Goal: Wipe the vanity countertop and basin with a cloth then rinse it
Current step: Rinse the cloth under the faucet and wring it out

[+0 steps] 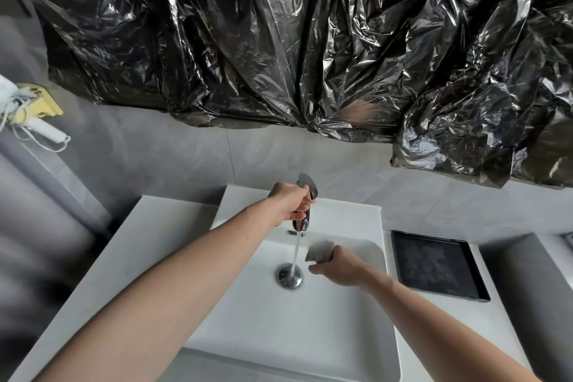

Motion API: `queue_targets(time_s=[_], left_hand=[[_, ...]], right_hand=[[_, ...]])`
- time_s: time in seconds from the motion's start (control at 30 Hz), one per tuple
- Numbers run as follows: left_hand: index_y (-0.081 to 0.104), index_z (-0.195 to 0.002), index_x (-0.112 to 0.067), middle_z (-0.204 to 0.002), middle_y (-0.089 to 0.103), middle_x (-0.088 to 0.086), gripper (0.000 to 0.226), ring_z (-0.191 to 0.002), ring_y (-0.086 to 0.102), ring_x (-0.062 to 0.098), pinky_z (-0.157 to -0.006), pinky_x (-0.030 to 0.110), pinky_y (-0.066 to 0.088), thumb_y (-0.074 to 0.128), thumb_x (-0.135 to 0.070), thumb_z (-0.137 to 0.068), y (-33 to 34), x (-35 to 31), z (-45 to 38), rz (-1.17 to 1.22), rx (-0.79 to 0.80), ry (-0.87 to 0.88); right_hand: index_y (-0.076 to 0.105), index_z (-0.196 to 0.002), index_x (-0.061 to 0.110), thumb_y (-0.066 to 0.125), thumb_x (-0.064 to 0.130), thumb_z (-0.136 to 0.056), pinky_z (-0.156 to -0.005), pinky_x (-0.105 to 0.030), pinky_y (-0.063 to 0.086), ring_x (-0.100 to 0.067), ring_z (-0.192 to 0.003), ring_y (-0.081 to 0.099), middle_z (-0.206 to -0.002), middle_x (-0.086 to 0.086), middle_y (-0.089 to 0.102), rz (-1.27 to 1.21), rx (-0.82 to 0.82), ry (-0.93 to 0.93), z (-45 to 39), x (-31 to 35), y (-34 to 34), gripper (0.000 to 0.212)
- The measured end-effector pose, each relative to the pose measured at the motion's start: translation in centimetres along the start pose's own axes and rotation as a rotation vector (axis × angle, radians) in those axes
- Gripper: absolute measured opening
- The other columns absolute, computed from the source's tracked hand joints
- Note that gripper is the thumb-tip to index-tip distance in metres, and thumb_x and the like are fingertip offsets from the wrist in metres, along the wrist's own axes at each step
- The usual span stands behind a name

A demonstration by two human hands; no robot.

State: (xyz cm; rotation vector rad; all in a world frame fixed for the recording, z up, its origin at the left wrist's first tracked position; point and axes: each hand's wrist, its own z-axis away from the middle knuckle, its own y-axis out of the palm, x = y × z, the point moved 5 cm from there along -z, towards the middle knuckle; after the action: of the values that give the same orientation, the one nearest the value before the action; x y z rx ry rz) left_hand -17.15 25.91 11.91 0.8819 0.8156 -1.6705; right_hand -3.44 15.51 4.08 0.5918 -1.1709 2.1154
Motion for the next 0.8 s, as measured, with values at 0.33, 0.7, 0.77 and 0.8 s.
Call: queue_targets(time_s=[0.33,0.7,0.77,0.8], left_hand=[[0.050,-0.123,-0.040,-0.117,0.053,-0.024,0.043,-0.081,0.060,0.004,-0.085,0.027,0.050,0.056,-0.014,-0.088,-3.8,12.6,4.1,-0.755,-0.042,0.417],[0.042,-0.137,-0.046,-0.129,0.047,-0.025,0.046,-0.084,0.061,0.003,-0.090,0.028,0.049,0.051,-0.027,-0.096,-3.6,11.5,1.5,-0.750,0.018,0.455],[0.046,-0.129,-0.044,-0.119,0.048,-0.022,0.037,-0.078,0.059,0.007,-0.085,0.032,0.049,0.052,-0.031,-0.095,-3.3,11.0,1.0,-0.798,0.010,0.459],[0.048,-0.121,-0.042,-0.113,0.049,-0.019,0.029,-0.078,0.058,0.010,-0.082,0.034,0.050,0.053,-0.032,-0.094,-3.2,10.7,0.7,-0.826,-0.014,0.461]], right_hand=[[0.068,-0.081,0.025,0.068,0.016,-0.085,-0.047,-0.014,0.042,-0.005,-0.055,0.056,-0.072,0.009,0.065,0.019,0.059,0.011,-2.5,1.3,2.1,0.010],[0.072,-0.080,0.012,0.070,0.007,-0.082,-0.056,-0.018,0.050,-0.009,-0.061,0.059,-0.068,0.003,0.064,-0.092,0.022,-0.070,-5.6,3.7,2.4,0.005],[0.070,-0.077,0.015,0.070,0.002,-0.083,-0.054,-0.015,0.046,-0.005,-0.059,0.055,-0.064,0.009,0.061,-0.125,0.029,-0.082,-5.7,3.3,1.9,0.014],[0.069,-0.077,0.018,0.072,0.002,-0.083,-0.055,-0.016,0.046,-0.003,-0.059,0.054,-0.064,0.011,0.061,-0.141,0.023,-0.076,-5.8,3.0,1.8,0.017]])
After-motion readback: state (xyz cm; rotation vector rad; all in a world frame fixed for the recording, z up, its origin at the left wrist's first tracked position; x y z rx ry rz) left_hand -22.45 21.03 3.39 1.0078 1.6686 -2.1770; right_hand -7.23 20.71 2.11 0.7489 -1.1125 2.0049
